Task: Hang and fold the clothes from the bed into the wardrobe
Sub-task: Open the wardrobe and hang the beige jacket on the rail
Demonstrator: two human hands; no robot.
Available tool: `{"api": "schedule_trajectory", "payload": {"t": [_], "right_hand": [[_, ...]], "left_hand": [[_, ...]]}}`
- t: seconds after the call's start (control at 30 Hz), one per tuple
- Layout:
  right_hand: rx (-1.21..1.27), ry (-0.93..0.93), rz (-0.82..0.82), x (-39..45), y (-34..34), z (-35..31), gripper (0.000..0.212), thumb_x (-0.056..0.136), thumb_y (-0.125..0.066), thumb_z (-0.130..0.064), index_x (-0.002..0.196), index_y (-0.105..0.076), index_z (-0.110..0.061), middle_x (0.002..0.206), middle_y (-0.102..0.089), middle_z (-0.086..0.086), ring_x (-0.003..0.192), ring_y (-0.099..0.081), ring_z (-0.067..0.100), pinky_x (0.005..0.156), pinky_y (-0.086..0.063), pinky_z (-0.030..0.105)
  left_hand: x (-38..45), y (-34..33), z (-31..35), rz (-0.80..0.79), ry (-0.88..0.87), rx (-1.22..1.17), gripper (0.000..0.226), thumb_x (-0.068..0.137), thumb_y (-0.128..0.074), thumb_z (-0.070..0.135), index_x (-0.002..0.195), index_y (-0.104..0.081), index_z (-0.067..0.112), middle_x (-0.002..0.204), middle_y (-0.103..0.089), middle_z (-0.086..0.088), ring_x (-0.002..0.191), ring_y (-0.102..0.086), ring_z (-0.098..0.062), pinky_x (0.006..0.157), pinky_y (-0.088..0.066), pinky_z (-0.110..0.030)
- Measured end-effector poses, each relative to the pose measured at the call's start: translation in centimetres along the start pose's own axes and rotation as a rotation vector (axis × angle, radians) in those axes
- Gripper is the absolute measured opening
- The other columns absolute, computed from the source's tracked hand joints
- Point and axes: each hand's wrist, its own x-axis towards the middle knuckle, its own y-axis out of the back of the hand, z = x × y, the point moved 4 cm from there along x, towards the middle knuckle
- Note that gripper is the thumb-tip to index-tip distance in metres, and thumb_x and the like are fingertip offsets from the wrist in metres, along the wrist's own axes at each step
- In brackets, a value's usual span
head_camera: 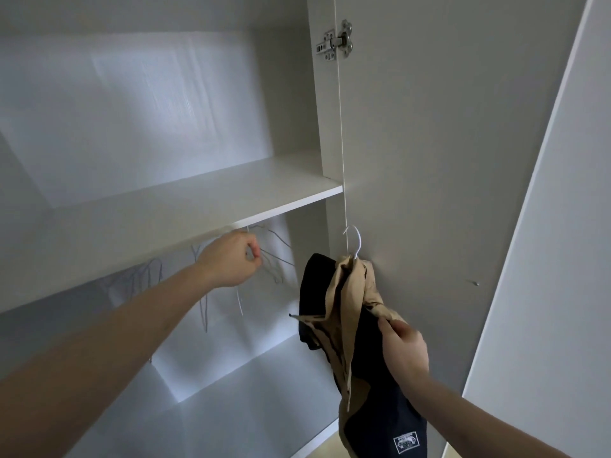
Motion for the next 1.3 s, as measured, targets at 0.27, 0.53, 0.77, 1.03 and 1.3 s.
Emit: {"api": "schedule_trajectory", "payload": {"t": [0.27,0.53,0.77,1.03,1.3], "right_hand": [[-0.039,0.100,-0.024,0.6,3.0,-1.2,0.022,0.100,-0.057,-0.041,0.091,-0.077,-0.038,0.080,-0.073,-0.022,0.087,-0.067,0.008,0.072,-0.048,0.028],[-0.078,0.035,-0.008,1.4,6.9,-1.4,0.028,0.099,-0.056,-0.049,0.100,-0.077,-0.031,0.088,-0.074,-0.011,0.087,-0.068,0.012,0.070,-0.052,0.027],[-0.158,0.042,0.035,3.8,5.1,-2.0,0.022,0.099,-0.057,-0.041,0.082,-0.072,-0.044,0.078,-0.067,-0.037,0.077,-0.061,-0.018,0.054,-0.040,0.003],[-0.156,0.017,-0.018,8.6,0.8,-1.0,0.023,0.099,-0.055,-0.037,0.088,-0.075,-0.035,0.078,-0.072,-0.016,0.072,-0.067,0.002,0.066,-0.050,0.024],[-0.224,0.032,-0.108,15.2,-6.1,-0.8,0.025,0.101,-0.053,-0.035,0.083,-0.070,-0.029,0.068,-0.067,-0.005,0.067,-0.065,0.012,0.059,-0.047,0.026]], "left_hand": [[3.0,-8.4,0.3,-0.273,0.074,-0.070,0.049,0.090,-0.065,0.032,0.136,-0.052,0.026,0.144,-0.041,-0.003,0.122,-0.056,-0.024,0.103,-0.046,-0.035],[7.4,-14.7,3.4,-0.378,0.030,-0.021,0.069,0.088,-0.062,0.027,0.151,-0.037,0.022,0.150,-0.028,-0.008,0.130,-0.048,-0.031,0.104,-0.046,-0.041],[12.5,-19.6,3.4,-0.438,0.099,0.044,0.072,0.092,-0.054,0.021,0.158,-0.028,0.028,0.155,-0.023,-0.010,0.140,-0.035,-0.034,0.111,-0.040,-0.041],[15.6,-25.0,1.3,-0.515,0.370,-0.095,0.074,0.096,-0.049,0.016,0.161,-0.017,0.030,0.165,0.017,-0.012,0.149,-0.024,-0.038,0.117,-0.035,-0.040],[15.8,-25.9,-2.0,-0.406,0.577,-0.474,0.064,0.102,-0.044,0.008,0.160,-0.017,0.006,0.165,-0.021,-0.016,0.139,-0.044,-0.038,0.105,-0.050,-0.042]]}}
